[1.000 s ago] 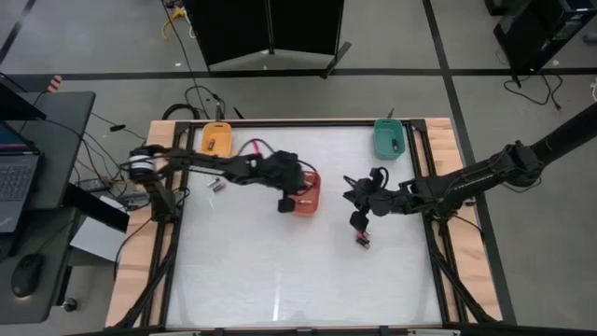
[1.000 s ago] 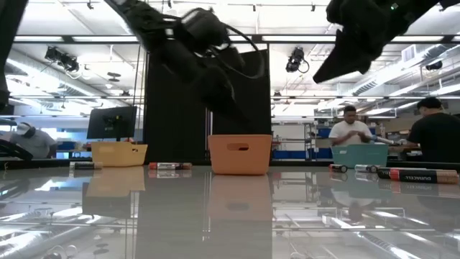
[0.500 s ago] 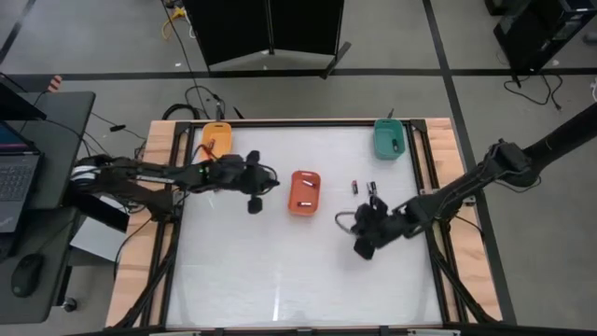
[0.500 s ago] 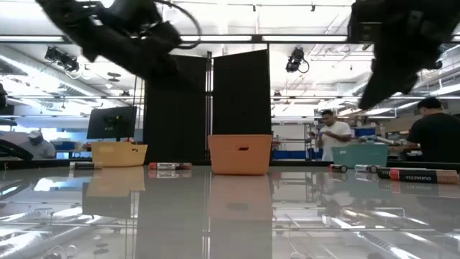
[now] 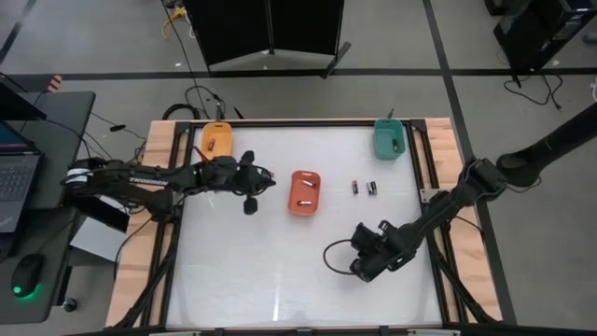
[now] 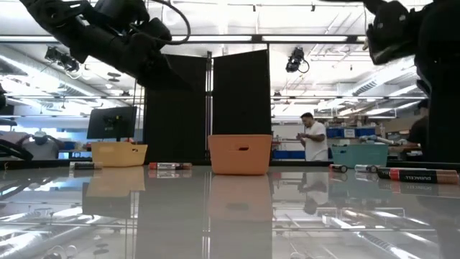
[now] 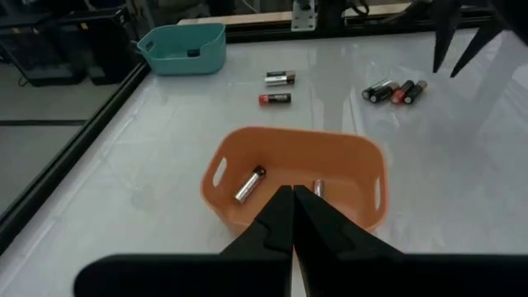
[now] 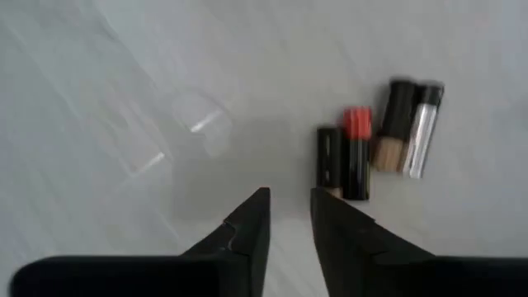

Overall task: Sort batteries
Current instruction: Put the black-brown battery into the green bin

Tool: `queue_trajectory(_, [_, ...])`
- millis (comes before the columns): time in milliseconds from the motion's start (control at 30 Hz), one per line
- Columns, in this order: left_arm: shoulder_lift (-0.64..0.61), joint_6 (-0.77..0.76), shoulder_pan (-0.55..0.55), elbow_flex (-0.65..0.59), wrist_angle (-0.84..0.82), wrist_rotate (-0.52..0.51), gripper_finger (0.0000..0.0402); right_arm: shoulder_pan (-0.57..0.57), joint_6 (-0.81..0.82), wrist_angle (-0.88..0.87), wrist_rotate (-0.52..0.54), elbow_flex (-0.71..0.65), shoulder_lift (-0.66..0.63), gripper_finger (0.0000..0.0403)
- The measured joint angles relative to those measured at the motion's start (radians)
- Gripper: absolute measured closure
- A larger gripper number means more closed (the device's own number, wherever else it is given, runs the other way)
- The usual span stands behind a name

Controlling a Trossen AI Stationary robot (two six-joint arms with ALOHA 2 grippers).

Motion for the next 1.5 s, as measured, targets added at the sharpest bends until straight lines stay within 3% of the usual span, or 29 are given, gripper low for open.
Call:
queue_trajectory(267, [0.000, 0.002, 0.000, 0.000, 0.001, -0.001, 0.0387, 0.000, 0.028, -0.022, -0.044, 0.003, 0.021, 0.0259])
queue_trajectory(533, [0.001, 0.003, 0.000, 0.000, 0.001, -0.001, 0.0387, -0.008, 0.031, -0.047, -0.049, 0.000, 0.021, 0.0280])
queue_trajectory(933, [0.001, 0.003, 0.000, 0.000, -0.007, -0.001, 0.0387, -0.034, 0.046, 0.026, -0.073, -0.069, 0.021, 0.0287])
queue_trajectory(1500, [0.001, 0.003, 0.000, 0.000, -0.009, -0.002, 0.0387, -0.034, 0.056, 0.130, -0.077, -0.142, 0.018, 0.0328])
